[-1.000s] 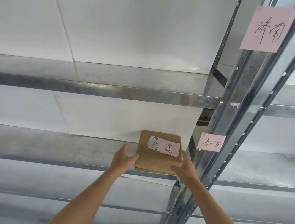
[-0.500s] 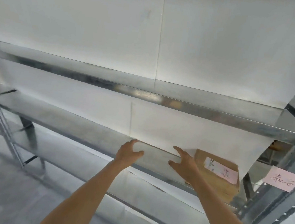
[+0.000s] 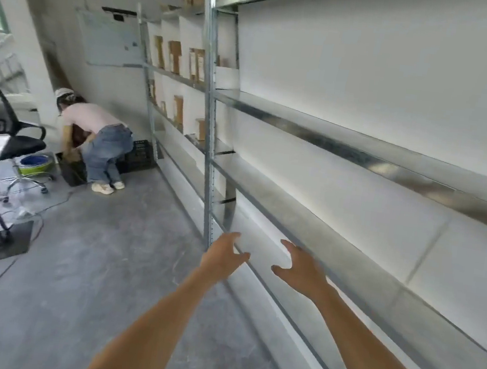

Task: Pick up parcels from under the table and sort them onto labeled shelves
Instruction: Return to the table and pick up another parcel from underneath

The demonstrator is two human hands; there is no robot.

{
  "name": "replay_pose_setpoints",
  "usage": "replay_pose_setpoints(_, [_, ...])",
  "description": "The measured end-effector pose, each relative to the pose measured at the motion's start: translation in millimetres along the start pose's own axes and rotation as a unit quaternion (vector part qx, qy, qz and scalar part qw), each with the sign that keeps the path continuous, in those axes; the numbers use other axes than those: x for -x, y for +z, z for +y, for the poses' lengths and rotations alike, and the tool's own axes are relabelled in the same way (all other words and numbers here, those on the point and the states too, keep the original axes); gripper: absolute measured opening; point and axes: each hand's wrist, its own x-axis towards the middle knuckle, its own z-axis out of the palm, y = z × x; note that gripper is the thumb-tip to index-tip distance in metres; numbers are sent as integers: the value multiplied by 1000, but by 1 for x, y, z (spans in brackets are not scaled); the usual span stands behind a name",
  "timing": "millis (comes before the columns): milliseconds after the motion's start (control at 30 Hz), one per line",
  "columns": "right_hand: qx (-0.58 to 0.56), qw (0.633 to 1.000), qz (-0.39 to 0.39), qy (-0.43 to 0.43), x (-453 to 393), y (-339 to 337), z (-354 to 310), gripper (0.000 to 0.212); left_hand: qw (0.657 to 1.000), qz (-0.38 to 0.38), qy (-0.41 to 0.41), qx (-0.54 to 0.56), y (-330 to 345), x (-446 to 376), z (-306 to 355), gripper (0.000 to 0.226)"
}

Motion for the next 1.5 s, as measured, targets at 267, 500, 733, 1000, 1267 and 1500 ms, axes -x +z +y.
replay_pose_setpoints(267, [-10, 986, -97, -136, -81, 83, -139, 78, 985, 93, -143, -20, -109, 11, -129, 61])
replay_pose_setpoints(500, [-31, 956, -173, -234, -155, 155, -239, 76, 954, 162, -251, -25, -175, 1, -215, 63])
replay_pose_setpoints(733, [-41, 931, -219, -290, -247, 213, -328, 78, 923, 201, -326, -11, -230, -40, -277, 63])
replay_pose_setpoints(1000, [-14, 900, -271, -341, -328, 269, -423, 79, 902, 236, -362, -15, -297, -94, -342, 66])
replay_pose_setpoints(1267, [13, 871, -302, -387, -402, 349, -546, 81, 882, 281, -379, -12, -382, -148, -454, 67])
replay_pose_setpoints(1500, [48, 858, -307, -409, -464, 411, -688, 80, 873, 302, -383, -5, -492, -188, -553, 69])
